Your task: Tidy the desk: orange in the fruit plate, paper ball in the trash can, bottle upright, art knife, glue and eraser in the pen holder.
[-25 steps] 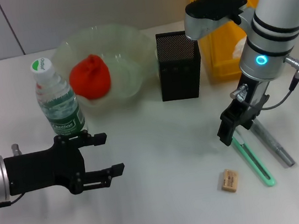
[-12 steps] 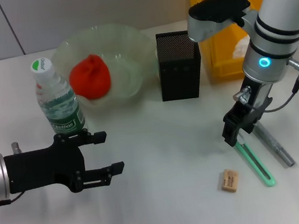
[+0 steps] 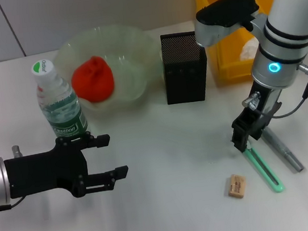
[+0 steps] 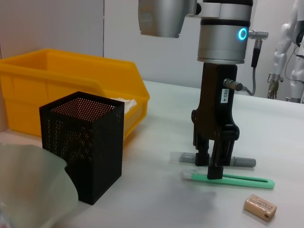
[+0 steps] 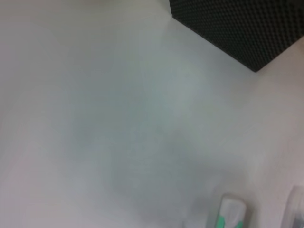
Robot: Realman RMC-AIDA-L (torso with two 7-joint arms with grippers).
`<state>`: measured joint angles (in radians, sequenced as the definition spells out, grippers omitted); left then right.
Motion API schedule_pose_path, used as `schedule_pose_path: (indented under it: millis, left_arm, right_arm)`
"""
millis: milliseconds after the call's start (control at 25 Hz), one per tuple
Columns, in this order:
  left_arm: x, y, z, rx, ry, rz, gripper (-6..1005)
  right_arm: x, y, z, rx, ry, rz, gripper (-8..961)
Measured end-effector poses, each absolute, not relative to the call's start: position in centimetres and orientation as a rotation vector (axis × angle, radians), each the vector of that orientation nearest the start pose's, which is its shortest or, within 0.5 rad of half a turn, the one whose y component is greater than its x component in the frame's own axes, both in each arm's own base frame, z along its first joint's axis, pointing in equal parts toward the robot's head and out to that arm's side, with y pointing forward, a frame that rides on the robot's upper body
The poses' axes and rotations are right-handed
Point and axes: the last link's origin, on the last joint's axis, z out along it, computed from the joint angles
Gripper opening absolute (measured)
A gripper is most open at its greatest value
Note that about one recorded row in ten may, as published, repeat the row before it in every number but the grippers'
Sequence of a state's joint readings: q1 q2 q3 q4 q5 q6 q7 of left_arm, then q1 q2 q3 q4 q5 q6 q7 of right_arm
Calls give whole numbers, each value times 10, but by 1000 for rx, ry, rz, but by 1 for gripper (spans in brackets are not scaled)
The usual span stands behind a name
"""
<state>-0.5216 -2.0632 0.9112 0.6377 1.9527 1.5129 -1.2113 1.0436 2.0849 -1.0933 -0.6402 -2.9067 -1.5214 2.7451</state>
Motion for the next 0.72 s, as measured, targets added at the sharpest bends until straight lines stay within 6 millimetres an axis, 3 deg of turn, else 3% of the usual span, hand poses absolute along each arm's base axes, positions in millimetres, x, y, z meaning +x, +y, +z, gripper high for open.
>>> schedule_pose_path:
  millis: [200, 240, 720]
  left_arm:
    - [-258, 322, -24, -2888, -329, -550, 800]
    - [-257, 322, -24, -2888, -329, -550, 800]
    - [-257, 322, -24, -2886, -330, -549, 799]
  right_arm:
    - [193, 391, -33, -2358, 1375, -856, 454]
    - [193, 391, -34, -2362, 1367, -862, 327]
    - [196, 390, -35, -2358, 1366, -857, 328]
